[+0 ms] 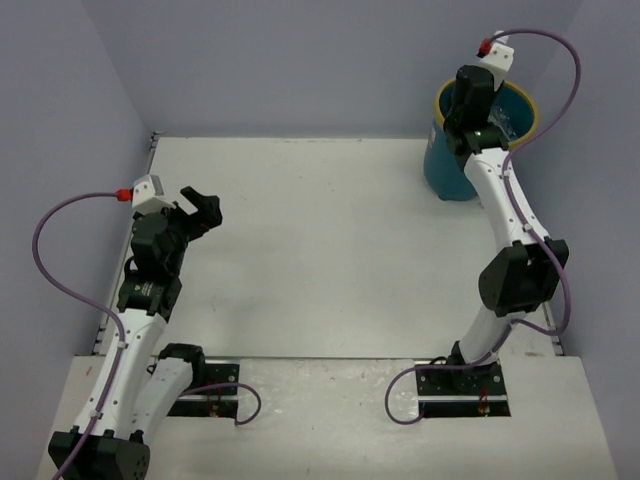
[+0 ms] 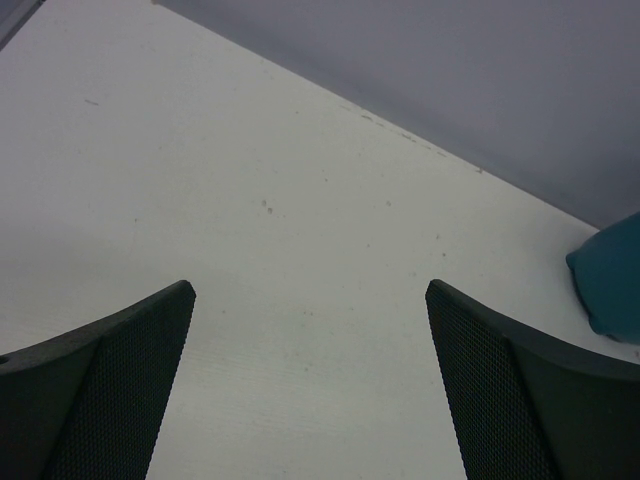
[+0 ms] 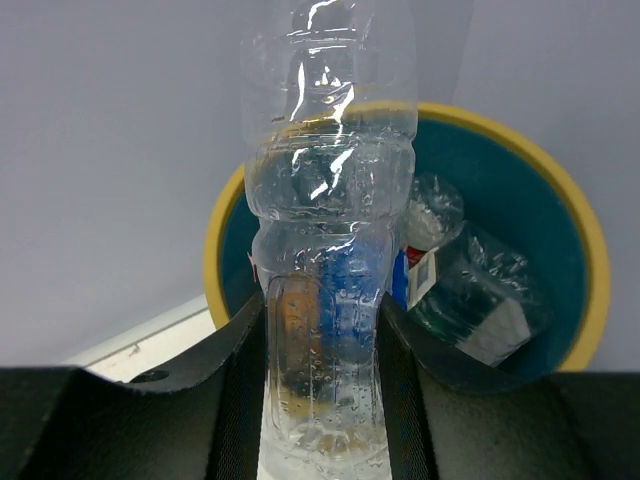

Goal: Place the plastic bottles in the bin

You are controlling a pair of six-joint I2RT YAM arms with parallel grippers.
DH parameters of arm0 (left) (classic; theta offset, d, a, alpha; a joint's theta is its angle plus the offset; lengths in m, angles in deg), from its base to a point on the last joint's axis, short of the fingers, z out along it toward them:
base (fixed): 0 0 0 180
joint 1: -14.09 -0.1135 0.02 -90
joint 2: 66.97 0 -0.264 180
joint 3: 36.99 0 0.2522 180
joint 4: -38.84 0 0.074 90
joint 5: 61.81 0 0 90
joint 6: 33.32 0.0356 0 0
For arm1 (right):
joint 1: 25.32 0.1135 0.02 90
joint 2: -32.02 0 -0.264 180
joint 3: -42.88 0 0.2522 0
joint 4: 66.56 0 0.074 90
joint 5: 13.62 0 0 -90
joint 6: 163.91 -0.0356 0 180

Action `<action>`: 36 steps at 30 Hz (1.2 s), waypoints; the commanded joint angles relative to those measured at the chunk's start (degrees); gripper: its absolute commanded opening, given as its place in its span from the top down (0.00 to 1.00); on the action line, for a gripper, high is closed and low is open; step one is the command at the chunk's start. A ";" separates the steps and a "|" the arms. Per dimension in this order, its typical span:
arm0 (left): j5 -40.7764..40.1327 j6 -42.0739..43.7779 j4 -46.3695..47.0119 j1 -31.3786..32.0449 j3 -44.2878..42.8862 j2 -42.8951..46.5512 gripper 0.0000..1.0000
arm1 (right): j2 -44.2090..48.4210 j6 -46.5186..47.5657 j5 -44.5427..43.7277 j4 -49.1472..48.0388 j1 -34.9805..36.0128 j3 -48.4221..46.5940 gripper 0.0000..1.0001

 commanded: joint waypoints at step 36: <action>3.20 -3.43 -7.23 -0.33 1.47 8.86 0.00 | 56.22 -18.58 13.37 8.72 -2.03 52.87 0.01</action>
